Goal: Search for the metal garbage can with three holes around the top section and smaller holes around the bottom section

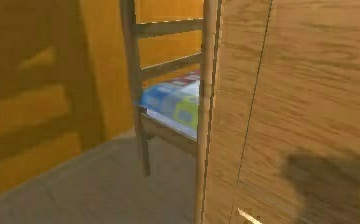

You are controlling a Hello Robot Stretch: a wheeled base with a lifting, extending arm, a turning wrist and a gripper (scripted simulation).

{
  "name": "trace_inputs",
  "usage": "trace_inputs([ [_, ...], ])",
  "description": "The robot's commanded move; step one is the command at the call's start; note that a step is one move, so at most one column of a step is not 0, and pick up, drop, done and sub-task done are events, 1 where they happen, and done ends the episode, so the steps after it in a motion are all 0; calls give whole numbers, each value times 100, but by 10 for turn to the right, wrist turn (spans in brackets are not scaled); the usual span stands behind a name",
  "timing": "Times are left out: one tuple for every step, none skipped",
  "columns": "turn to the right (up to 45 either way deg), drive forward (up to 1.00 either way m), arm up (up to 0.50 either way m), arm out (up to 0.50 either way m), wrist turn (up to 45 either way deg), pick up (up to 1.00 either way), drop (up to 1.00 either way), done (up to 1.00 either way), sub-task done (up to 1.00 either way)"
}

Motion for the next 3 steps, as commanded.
trace_inputs([
  [-300,0,0,0,0,0,0,0,0],
  [0,100,0,0,0,0,0,0,0],
  [0,55,0,0,0,0,0,0,0],
])
